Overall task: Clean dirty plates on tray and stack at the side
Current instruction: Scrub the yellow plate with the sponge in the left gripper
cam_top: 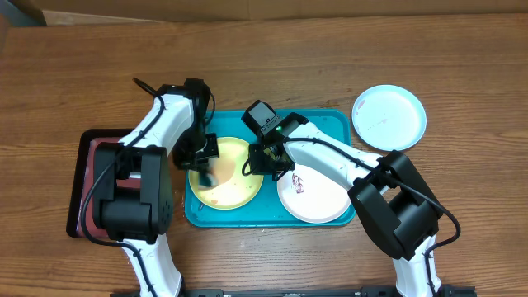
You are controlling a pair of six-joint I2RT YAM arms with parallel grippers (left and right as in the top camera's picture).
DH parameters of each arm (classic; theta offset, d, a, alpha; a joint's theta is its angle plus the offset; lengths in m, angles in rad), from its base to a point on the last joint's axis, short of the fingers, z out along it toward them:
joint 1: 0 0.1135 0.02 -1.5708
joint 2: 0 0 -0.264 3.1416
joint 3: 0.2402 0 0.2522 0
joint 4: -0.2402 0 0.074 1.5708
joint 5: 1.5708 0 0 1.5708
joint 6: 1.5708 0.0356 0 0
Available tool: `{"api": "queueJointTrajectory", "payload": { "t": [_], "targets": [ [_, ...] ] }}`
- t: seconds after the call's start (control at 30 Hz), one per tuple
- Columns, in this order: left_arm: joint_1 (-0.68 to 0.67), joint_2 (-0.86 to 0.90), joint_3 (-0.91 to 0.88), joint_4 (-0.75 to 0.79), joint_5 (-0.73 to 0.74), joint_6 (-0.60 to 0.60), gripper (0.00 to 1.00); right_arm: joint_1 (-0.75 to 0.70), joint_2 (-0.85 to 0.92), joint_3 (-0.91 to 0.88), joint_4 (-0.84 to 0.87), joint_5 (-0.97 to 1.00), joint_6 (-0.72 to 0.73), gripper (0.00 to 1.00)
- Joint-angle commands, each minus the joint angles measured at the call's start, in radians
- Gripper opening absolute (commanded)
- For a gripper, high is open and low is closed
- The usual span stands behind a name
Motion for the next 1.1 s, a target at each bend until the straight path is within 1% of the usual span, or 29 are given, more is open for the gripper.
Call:
{"api": "queueJointTrajectory", "payload": {
  "t": [0.0, 0.1, 0.17, 0.23, 0.27, 0.3, 0.33, 0.37, 0.43, 0.6, 0.8, 0.9, 0.97, 1.03, 1.07],
  "targets": [
    [0.020, 0.046, 0.023, -0.024, -0.304, -0.096, 0.04, -0.011, -0.008, -0.001, -0.010, 0.055, 0.008, 0.04],
    [0.017, 0.043, 0.109, -0.079, -0.291, -0.096, 0.04, -0.011, -0.008, -0.001, -0.010, 0.055, 0.008, 0.04],
    [0.014, 0.039, 0.163, -0.106, -0.239, -0.073, 0.04, -0.011, -0.008, -0.001, -0.010, 0.055, 0.009, 0.04],
    [0.013, 0.034, 0.222, -0.120, -0.057, 0.052, 0.04, -0.011, -0.008, -0.001, -0.009, 0.055, 0.008, 0.04],
    [0.013, 0.034, 0.241, -0.121, 0.053, 0.127, 0.04, -0.011, -0.008, -0.001, -0.009, 0.055, 0.009, 0.04],
    [0.013, 0.034, 0.258, -0.119, 0.201, 0.211, 0.04, -0.011, -0.008, -0.001, -0.008, 0.055, 0.009, 0.04],
    [0.013, 0.034, 0.263, -0.117, 0.301, 0.253, 0.04, -0.011, -0.008, -0.001, -0.006, 0.055, 0.009, 0.04],
    [0.013, 0.034, 0.262, -0.111, 0.359, 0.262, 0.04, -0.011, -0.008, -0.001, -0.005, 0.055, 0.009, 0.04],
    [0.012, 0.035, 0.252, -0.103, 0.431, 0.261, 0.04, -0.011, -0.008, -0.001, -0.005, 0.055, 0.009, 0.04],
    [-0.014, 0.035, 0.176, -0.056, 0.453, 0.248, 0.04, -0.011, -0.008, -0.001, -0.003, 0.055, 0.009, 0.04],
    [-0.025, 0.035, 0.012, 0.106, 0.440, 0.155, 0.04, -0.011, -0.008, -0.001, -0.005, 0.055, 0.008, 0.04],
    [-0.025, 0.035, -0.058, 0.164, 0.371, 0.101, 0.04, -0.011, -0.008, -0.001, -0.007, 0.055, 0.008, 0.04],
    [-0.027, 0.035, -0.094, 0.175, 0.307, 0.094, 0.04, -0.011, -0.008, -0.001, -0.006, 0.055, 0.008, 0.04],
    [-0.027, 0.035, -0.116, 0.166, 0.173, 0.067, 0.04, -0.011, -0.008, -0.001, -0.007, 0.055, 0.008, 0.04],
    [-0.027, 0.035, -0.117, 0.145, 0.073, 0.028, 0.04, -0.011, -0.008, -0.001, -0.006, 0.055, 0.008, 0.04]
  ]
}}
